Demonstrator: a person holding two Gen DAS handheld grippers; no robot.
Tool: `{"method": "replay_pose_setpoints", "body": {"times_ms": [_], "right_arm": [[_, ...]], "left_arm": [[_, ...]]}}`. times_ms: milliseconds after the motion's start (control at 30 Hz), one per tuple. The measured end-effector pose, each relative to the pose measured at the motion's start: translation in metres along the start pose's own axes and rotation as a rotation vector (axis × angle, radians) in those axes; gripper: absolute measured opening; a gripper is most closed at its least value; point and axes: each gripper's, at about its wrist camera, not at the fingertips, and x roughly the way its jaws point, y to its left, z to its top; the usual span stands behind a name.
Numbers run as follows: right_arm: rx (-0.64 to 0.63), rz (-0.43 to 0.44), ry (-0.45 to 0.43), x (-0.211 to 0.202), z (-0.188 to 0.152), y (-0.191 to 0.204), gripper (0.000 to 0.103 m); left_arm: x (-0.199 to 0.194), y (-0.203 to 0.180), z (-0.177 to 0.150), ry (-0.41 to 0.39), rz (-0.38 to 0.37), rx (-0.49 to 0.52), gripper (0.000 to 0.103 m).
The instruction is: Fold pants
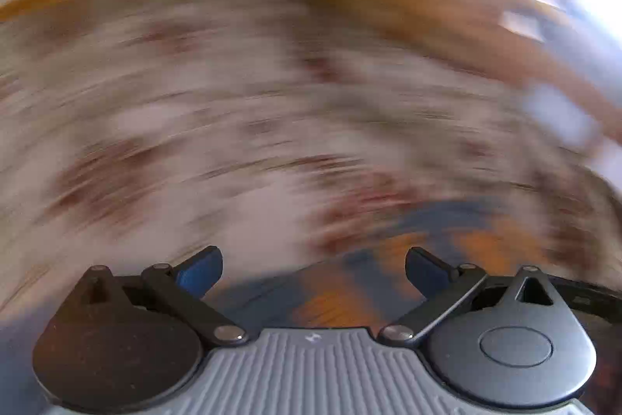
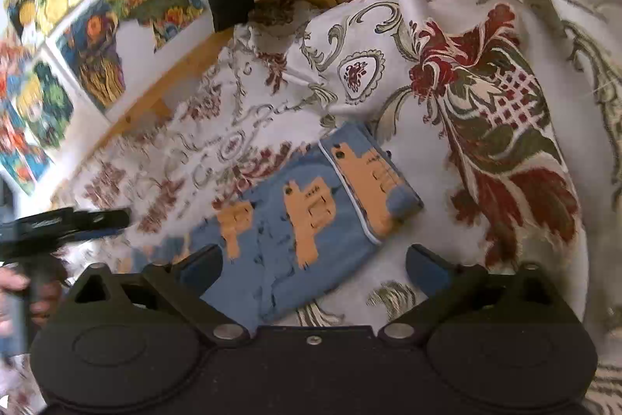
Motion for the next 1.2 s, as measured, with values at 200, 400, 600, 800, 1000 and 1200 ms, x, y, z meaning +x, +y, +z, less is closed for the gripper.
{"method": "replay_pose_setpoints", "body": {"times_ms": [200, 400, 600, 800, 1000, 1200], "right_arm": [[0.047, 0.14, 0.024, 0.01, 0.012, -0.018, 0.102], [-0.119, 0.033, -0.036, -0.011, -0.004, -0.016, 0.089], [-0.068, -0.08, -0.084, -0.017, -0.002, -0.026, 0.053], [0.103, -0.113, -0.072, -0.005, 0.01, -0.032, 0.048], [0.24, -0.066, -0.11, 0.001, 0.009, -0.046, 0.03], [0.235, -0.055, -0.122, 0.0, 0.007, -0.048, 0.012]], "left_arm": [[0.101, -0.061, 0.052, 0.136, -0.354, 0.243, 0.103], [0.167, -0.072, 0.068, 0.33, -0.47, 0.252, 0.09], [0.18, -0.074, 0.063, 0.363, -0.516, 0.292, 0.063], [0.18, -0.097, 0.065, 0.391, -0.431, 0.273, 0.034], [0.178, -0.116, 0.06, 0.385, -0.335, 0.351, 0.024], [0.174, -0.128, 0.057, 0.382, -0.245, 0.271, 0.019]]}}
